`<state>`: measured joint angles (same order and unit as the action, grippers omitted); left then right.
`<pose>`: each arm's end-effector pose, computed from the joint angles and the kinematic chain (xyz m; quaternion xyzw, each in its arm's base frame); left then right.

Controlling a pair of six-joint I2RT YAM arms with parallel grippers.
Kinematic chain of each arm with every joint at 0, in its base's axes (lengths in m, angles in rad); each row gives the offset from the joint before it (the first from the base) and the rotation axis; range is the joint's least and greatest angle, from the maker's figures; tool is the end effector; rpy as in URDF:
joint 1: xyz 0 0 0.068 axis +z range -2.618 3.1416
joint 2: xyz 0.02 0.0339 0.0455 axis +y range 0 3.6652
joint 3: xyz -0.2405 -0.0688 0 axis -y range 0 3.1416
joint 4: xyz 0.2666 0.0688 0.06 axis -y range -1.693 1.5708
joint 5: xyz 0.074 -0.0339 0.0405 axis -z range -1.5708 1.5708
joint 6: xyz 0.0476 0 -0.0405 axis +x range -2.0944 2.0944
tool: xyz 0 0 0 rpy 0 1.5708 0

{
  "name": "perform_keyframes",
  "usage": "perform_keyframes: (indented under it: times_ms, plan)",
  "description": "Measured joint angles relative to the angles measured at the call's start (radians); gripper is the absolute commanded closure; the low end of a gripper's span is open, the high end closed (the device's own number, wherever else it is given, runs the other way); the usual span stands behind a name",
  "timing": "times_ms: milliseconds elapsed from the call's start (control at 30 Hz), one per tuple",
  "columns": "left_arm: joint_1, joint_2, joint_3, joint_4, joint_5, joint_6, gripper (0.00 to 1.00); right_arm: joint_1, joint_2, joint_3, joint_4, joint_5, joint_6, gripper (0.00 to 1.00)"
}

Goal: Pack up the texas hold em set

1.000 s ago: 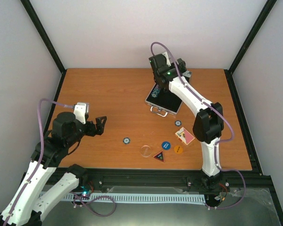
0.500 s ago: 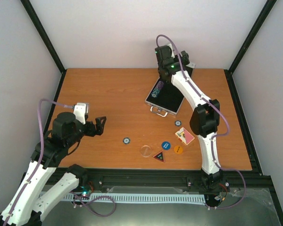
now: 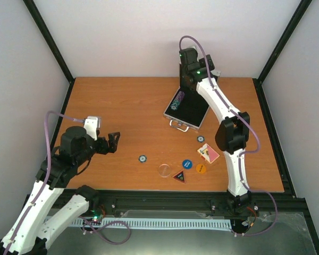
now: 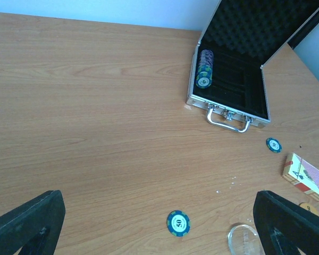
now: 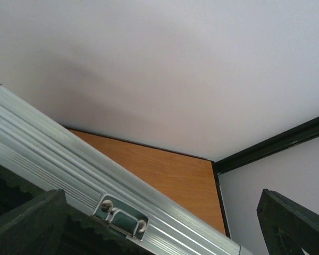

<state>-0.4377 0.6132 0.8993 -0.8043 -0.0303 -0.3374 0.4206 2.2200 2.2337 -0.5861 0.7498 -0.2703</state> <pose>0.1526 -0.0698 0.3245 0.0357 0.8639 -0.1777 0.4700 0.4903 0.1838 0.3098 -0.1117 0.8281 -0.2871 0.4684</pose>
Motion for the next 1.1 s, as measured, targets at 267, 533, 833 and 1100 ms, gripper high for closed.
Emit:
perform_keyframes:
  times_ms: [267, 533, 833, 1100]
  plan:
    - [0.000, -0.003, -0.002, -0.002, 0.000, 0.000, 0.00, -0.052, 0.004, 0.087, -0.014, -0.028, 0.000, 0.00]
    - [0.000, -0.003, -0.002, -0.005, 0.000, 0.000, 0.00, -0.089, 0.040, 0.096, -0.019, -0.036, 0.016, 0.00]
    - [0.000, 0.015, -0.002, -0.003, 0.020, 0.000, 0.00, -0.089, 0.054, 0.073, -0.027, -0.056, 0.040, 0.00]
    - [0.000, 0.059, -0.003, 0.011, 0.043, 0.000, 0.00, -0.089, 0.050, 0.049, -0.082, -0.105, 0.108, 0.00]
